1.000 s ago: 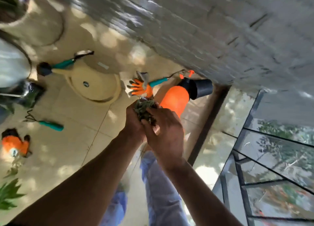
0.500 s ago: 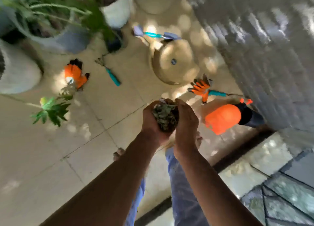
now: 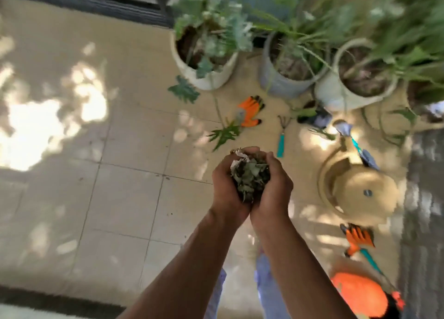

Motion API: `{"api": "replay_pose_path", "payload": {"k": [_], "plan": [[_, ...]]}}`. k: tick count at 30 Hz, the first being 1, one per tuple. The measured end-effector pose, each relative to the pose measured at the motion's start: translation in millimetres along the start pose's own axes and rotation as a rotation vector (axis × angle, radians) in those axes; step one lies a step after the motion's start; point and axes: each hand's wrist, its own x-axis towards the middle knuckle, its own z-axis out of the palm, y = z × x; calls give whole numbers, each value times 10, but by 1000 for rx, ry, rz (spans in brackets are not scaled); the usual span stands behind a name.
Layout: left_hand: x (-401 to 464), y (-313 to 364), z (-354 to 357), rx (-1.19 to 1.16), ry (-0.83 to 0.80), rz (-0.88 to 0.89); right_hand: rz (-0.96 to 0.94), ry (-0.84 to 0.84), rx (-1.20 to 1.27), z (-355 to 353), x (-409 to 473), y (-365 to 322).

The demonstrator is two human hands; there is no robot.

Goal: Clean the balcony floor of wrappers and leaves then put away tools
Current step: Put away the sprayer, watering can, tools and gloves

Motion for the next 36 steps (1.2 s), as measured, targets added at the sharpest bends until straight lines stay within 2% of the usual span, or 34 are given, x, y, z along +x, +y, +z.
{"api": "replay_pose_path", "payload": {"k": [3,8,15,21,24,30,36], "plan": [[-22,515,-203,-103,59,127,-30,-121,-166,520,-61,237],[-61,1202,-482,-318,103,231,-67,-276,-366,1264,-186,546],[23,2081,-608,-443,277,378,-165,-512,-607,2256,-226,703],[248,2952,-608,-418,374,484,-203,-653,-685,3224,-211,739],[303,3383,-698,-468,401,496,-144,-679,-690,3746,-207,850],[438,4334,-1149,-679,444,598,-82,-768,-713,4755,-387,1439],[344,5537,-1687,-714,415,629,32,-766,-706,5830,-753,2001]]}}
